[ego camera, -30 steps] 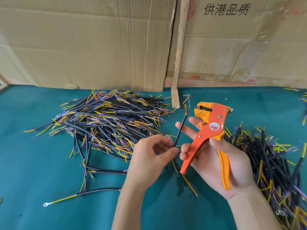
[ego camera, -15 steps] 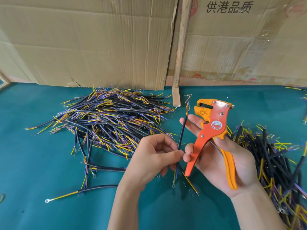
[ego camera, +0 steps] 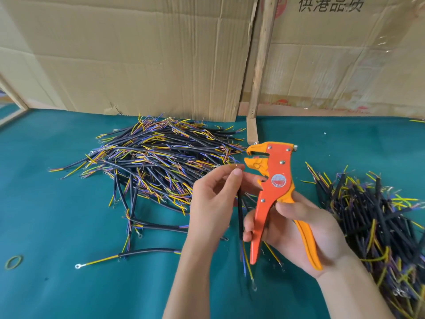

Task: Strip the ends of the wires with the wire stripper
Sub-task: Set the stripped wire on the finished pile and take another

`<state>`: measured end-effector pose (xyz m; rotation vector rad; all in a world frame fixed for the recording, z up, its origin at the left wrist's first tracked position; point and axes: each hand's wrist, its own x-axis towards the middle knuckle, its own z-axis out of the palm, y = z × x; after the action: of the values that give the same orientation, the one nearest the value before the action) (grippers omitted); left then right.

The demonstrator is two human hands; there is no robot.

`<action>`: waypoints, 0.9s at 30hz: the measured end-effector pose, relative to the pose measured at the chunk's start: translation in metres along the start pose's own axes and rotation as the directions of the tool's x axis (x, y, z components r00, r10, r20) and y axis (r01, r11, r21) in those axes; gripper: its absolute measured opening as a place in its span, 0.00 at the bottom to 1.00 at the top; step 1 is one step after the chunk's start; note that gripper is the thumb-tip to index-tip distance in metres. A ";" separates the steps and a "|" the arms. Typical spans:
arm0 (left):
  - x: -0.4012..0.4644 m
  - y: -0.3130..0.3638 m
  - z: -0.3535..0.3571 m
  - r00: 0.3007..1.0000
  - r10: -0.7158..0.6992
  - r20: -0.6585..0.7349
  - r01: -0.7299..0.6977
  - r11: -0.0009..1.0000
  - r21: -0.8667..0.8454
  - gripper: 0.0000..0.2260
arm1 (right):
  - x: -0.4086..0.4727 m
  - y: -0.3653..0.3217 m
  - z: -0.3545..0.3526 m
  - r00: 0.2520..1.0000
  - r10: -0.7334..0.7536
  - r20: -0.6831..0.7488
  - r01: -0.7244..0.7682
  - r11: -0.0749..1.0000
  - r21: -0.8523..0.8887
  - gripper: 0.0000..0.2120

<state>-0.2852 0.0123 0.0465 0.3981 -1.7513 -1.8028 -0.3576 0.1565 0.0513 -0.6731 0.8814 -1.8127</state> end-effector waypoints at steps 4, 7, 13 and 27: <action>0.000 0.000 -0.007 0.999 -0.013 -0.035 0.011 0.999 -0.050 0.14 | 0.001 0.004 0.005 0.994 0.087 0.059 -0.086 0.996 -0.020 0.36; 0.004 -0.003 -0.012 0.995 -0.021 -0.098 0.013 0.996 -0.087 0.11 | 0.002 0.004 0.006 0.993 0.118 -0.012 -0.118 0.993 0.022 0.37; 0.004 -0.007 -0.015 0.990 0.034 -0.140 -0.041 0.998 -0.046 0.10 | 0.001 0.002 0.003 0.987 0.086 -0.134 -0.076 0.994 0.076 0.34; 0.005 -0.012 -0.031 0.991 0.137 0.008 -0.134 0.960 0.245 0.08 | -0.005 -0.004 -0.003 0.969 0.176 -0.174 -0.167 0.984 0.065 0.24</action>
<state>-0.2733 -0.0155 0.0331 0.3740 -1.9523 -1.4923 -0.3598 0.1631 0.0523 -0.3934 0.9789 -1.7514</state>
